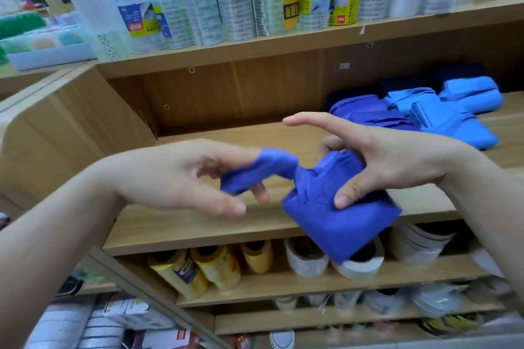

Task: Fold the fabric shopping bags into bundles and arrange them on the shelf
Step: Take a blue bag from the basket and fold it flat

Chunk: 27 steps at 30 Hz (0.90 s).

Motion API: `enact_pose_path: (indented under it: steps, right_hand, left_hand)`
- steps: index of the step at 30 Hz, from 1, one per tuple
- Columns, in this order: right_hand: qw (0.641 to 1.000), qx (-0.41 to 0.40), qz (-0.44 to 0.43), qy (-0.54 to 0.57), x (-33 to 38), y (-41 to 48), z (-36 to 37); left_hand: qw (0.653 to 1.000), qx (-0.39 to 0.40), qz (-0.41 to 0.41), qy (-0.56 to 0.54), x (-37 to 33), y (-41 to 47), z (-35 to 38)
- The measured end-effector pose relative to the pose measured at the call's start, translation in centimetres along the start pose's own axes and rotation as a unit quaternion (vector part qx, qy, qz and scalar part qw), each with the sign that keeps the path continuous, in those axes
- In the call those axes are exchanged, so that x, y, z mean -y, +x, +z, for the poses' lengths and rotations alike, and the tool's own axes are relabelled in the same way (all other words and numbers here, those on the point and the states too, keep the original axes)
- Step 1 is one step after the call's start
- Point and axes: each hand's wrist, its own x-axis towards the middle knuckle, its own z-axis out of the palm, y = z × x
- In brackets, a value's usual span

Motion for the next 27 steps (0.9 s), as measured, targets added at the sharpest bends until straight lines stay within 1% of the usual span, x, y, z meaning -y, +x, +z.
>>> enact_pose_path:
  steps: [1,2,4,5,7,8,10,12,13,14,16,17,19,20,21,23,25,27]
  right_hand:
    - [1.000,-0.011,-0.008,-0.018,0.5,0.2,0.2]
    - [0.999,-0.021,-0.030,-0.008,0.8,0.5,0.4]
    - [0.995,-0.014,-0.055,0.085,0.7,1.4,0.8]
    - [0.987,0.010,-0.064,0.150,0.3,1.9,1.0]
    - [0.963,0.054,-0.082,0.251,-1.0,2.9,1.8]
    - [0.953,0.058,-0.088,0.283,-1.5,3.3,2.1]
    - [0.938,0.046,-0.094,0.330,-2.2,3.5,2.4]
    - [0.922,0.033,-0.101,0.373,-2.7,3.2,2.2]
    - [0.913,0.026,-0.106,0.392,-2.9,3.0,2.2]
    - [0.907,0.008,-0.106,0.408,-3.2,2.9,2.1]
    - [0.901,-0.047,-0.093,0.421,-3.6,2.8,1.9]
    - [0.901,-0.073,-0.082,0.421,-3.7,2.8,1.9]
    - [0.900,-0.125,-0.059,0.414,-4.0,2.9,2.0]
    - [0.899,-0.149,-0.049,0.408,-4.1,3.0,2.0]
    - [0.899,-0.168,-0.043,0.403,-4.2,3.1,2.0]
    - [0.897,-0.192,-0.034,0.397,-4.3,3.1,1.9]
    - [0.902,-0.185,-0.024,0.389,-4.3,3.0,1.6]
    - [0.917,-0.160,-0.005,0.366,-3.9,2.7,1.4]
  left_hand:
    - [0.999,-0.001,0.031,-0.042,0.0,0.5,-0.4]
    - [0.994,-0.016,0.043,-0.095,-0.1,1.0,-0.5]
    - [0.980,-0.019,0.059,-0.191,-0.2,2.0,-0.4]
    - [0.973,0.002,0.068,-0.220,0.1,2.5,0.0]
    - [0.966,0.040,0.078,-0.244,0.6,3.3,0.8]
    - [0.965,0.049,0.079,-0.246,0.6,3.4,0.9]
    - [0.962,0.049,0.086,-0.256,0.9,3.7,0.8]
    - [0.950,0.042,0.105,-0.291,1.2,4.0,0.9]
    - [0.941,0.014,0.113,-0.318,1.5,4.3,1.1]
    - [0.932,-0.041,0.114,-0.343,1.5,4.5,1.3]
    - [0.904,-0.184,0.114,-0.369,2.0,4.6,1.9]
    - [0.888,-0.221,0.119,-0.385,2.3,4.6,2.4]
    - [0.865,-0.227,0.131,-0.427,2.5,4.7,3.9]
    - [0.867,-0.222,0.138,-0.425,2.6,4.7,4.6]
    - [0.876,-0.223,0.148,-0.402,2.5,4.6,5.2]
    - [0.905,-0.235,0.159,-0.316,2.3,4.5,5.8]
    - [0.935,-0.242,0.148,-0.214,2.1,4.3,5.7]
    - [0.956,-0.240,0.113,-0.124,1.6,4.3,5.2]
